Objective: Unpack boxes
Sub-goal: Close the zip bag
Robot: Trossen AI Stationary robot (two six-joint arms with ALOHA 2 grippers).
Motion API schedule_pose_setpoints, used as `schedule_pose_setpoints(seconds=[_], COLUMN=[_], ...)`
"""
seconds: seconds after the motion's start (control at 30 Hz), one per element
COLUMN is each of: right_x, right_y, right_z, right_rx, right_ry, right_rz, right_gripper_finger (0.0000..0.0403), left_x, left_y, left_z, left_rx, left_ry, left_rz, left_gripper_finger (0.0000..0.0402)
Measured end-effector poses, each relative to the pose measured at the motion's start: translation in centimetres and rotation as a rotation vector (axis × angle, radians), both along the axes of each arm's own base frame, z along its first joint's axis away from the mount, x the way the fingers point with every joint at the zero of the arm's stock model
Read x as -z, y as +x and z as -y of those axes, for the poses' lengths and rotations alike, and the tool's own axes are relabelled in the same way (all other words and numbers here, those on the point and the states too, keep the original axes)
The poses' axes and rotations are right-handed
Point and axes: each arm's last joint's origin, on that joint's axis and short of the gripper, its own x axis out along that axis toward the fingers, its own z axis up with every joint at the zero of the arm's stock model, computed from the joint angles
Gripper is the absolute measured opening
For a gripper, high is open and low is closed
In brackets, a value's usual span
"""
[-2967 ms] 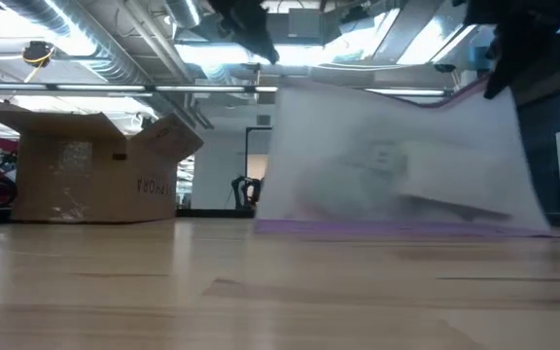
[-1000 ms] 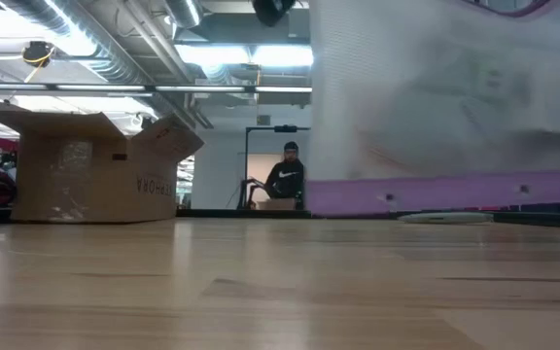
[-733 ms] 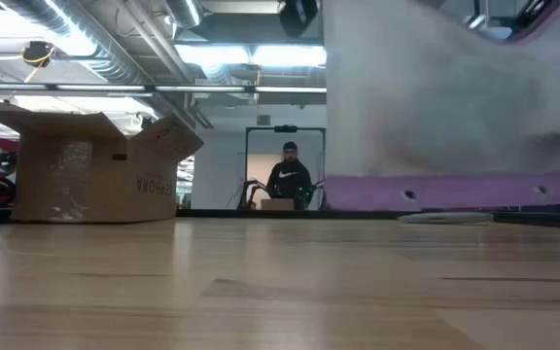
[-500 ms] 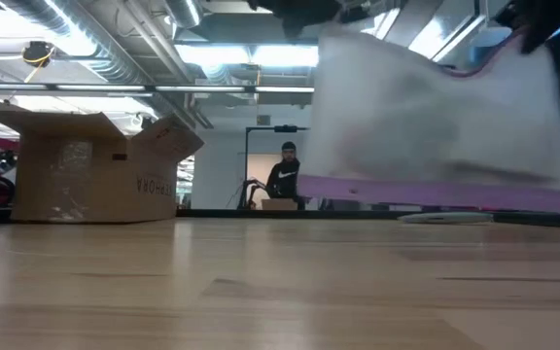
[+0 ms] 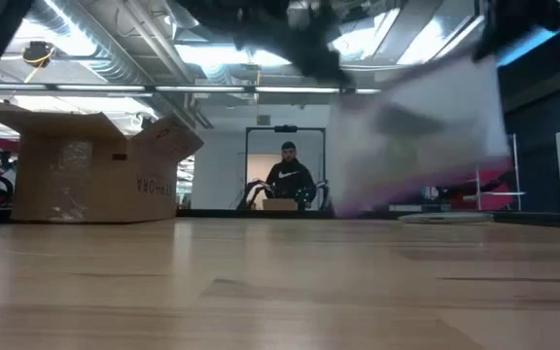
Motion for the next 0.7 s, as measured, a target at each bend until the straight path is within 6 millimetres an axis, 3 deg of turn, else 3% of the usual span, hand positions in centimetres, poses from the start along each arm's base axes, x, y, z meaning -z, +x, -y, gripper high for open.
schedule_pose_setpoints(seconds=[0.13,0.27,0.43,0.57,0.7], right_x=[5.0,9.3,7.4,5.5,5.0], right_y=[0.7,0.6,1.1,0.9,0.6], right_z=[-0.7,-0.9,-0.7,-0.5,-0.5], right_rx=[-0.089,-0.052,0.014,0.022,0.041], right_ry=[0.244,0.360,0.280,0.237,0.248], right_rz=[-0.207,-0.327,-0.200,-0.080,-0.031], right_gripper_finger=[0.0043,0.0101,0.0152,0.0162,0.0163], left_x=[5.1,7.4,8.7,9.1,10.1], left_y=[1.2,2.1,3.0,3.1,2.8], left_z=[0.6,2.5,5.7,7.8,9.3], left_rx=[-0.015,0.041,0.120,0.151,0.159], left_ry=[-0.144,-0.260,-0.342,-0.363,-0.412], left_rz=[-0.182,-0.241,-0.272,-0.297,-0.312], left_gripper_finger=[0.0015,0.0031,0.0035,0.0035,0.0035])
